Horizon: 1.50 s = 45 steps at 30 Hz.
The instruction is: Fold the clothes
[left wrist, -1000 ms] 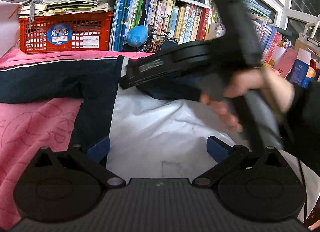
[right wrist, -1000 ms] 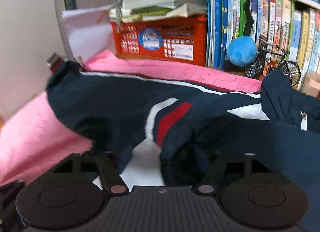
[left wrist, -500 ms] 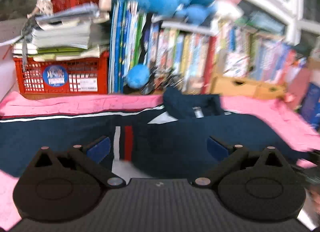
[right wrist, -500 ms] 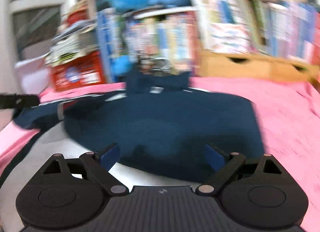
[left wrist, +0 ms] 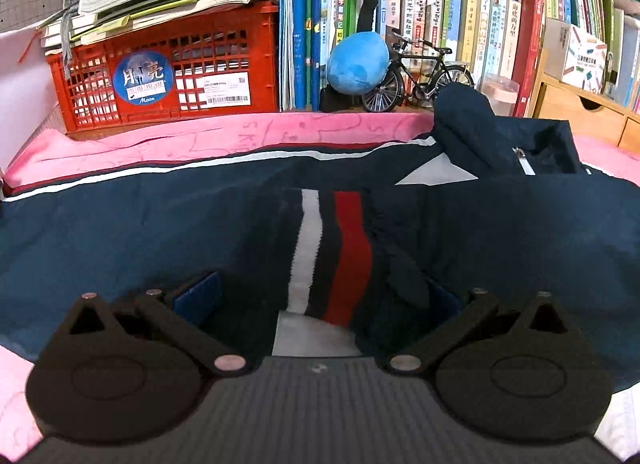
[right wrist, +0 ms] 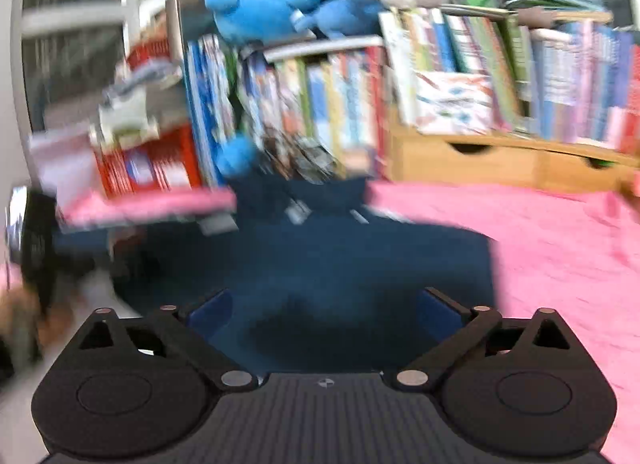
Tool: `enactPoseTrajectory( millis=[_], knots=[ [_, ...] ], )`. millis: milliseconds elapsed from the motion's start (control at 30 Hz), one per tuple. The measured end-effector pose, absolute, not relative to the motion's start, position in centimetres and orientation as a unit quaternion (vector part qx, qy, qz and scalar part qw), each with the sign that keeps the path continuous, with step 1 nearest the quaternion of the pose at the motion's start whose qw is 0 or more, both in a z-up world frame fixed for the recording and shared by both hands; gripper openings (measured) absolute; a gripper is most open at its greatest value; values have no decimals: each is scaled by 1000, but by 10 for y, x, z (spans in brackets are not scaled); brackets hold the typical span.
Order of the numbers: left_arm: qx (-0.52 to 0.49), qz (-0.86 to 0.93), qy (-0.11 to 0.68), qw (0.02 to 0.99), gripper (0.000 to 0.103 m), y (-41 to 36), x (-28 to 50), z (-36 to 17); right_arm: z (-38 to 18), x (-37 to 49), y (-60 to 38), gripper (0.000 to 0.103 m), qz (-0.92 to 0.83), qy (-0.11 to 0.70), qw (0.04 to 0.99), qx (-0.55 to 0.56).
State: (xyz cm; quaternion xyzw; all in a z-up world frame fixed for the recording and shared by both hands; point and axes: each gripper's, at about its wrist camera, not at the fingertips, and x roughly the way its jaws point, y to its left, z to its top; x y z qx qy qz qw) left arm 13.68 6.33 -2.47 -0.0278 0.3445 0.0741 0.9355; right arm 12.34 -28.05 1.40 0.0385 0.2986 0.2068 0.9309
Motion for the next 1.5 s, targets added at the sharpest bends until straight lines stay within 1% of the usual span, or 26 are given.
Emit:
enactPoseTrajectory(
  millis=[167,267,300,367,500,567,733,800,867,900,967,1000,1100,1200,1300,1367,1400,1467,1500],
  knots=[
    [-27,68,345,936,103,61,138,-23,-6,202,-243,100,234,344,901,119],
    [-25,62,345,936,103,61,139,-23,-18,225,-253,99,150,333,930,32],
    [-24,60,345,936,103,61,139,-23,-16,225,-260,102,139,333,932,34],
    [-23,59,346,936,103,61,138,-24,-11,223,-275,103,123,335,933,51],
    [-22,59,346,936,103,61,139,-24,-1,219,-304,99,91,337,933,84],
    [-22,59,346,936,103,61,139,-24,4,217,-318,101,75,337,933,101],
    [-21,59,347,936,103,61,139,-23,-4,136,-305,101,169,303,938,23],
    [-21,58,346,936,103,61,139,-24,-8,122,-316,101,125,304,944,-23],
    [-22,56,346,936,103,61,138,-24,-13,122,-335,102,3,318,945,-78],
    [-21,56,346,936,103,61,138,-24,-11,120,-346,101,-13,318,945,-77],
    [-21,56,346,936,103,61,138,-24,0,103,-358,101,12,307,950,-51],
    [-21,57,346,936,103,61,138,-24,1,94,-354,102,34,304,950,-65],
    [-21,57,346,936,103,61,138,-24,-1,69,-333,102,98,301,940,-128],
    [-20,57,346,936,103,61,137,-24,-16,65,-311,103,60,295,929,-214],
    [-21,54,346,936,103,62,137,-24,-16,81,-340,103,-61,290,939,-176],
    [-17,47,346,937,103,60,137,-25,-14,90,-373,103,-75,301,944,-114],
    [-15,46,347,937,103,60,137,-25,-14,93,-383,103,-69,320,942,-80],
    [-16,46,347,937,103,60,138,-25,-12,92,-379,103,-71,331,937,-84],
    [-16,46,347,937,103,60,138,-25,-9,88,-372,103,-58,329,937,-105]
  ],
)
